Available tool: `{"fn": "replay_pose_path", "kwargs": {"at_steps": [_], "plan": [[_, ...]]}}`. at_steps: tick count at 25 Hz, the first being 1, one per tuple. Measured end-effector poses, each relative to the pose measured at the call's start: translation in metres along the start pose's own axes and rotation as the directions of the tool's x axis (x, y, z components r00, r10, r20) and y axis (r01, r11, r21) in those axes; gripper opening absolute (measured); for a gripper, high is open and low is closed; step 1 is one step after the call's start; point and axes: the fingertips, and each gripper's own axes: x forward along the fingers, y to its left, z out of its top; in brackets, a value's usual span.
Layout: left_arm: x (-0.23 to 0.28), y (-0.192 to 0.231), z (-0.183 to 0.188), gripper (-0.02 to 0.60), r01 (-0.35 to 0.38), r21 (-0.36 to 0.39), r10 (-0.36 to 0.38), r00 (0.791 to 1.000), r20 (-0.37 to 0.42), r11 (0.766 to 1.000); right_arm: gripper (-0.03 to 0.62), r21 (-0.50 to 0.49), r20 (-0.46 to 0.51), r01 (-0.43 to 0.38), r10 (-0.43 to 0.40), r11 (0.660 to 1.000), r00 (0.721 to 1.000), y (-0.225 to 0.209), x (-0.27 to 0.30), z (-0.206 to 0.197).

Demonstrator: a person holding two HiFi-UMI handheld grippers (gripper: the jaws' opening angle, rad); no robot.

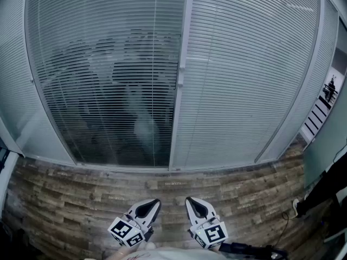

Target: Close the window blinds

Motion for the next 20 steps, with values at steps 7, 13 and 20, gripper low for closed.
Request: {"fn": "replay_pose_path", "kwargs": {"at_steps": [7, 13, 20], "plan": [[0.004, -0.001, -0.004, 0.018, 0.03, 0.016, -0.03, 1.0, 0.004, 0.999, 0.017, -0.027, -0.012, 0.012, -0.012, 1.0, 1.0, -0.004, -0.002, -0.004], [0.007, -0.002, -0.005, 0.018, 0.029, 0.015, -0.029, 1.0, 0.003, 0.999, 0.017, -0.038, -0.03, 0.014, -0.015, 0.999, 0.999, -0.008, -0.005, -0.008], [0.01, -0.004, -0.005, 0.018, 0.022, 0.003, -0.022, 1.0, -0.002, 1.0, 0.018, -0.014, 0.048, 0.048, -0.048, 0.999, 0.998, -0.013, -0.007, 0.007]]}}
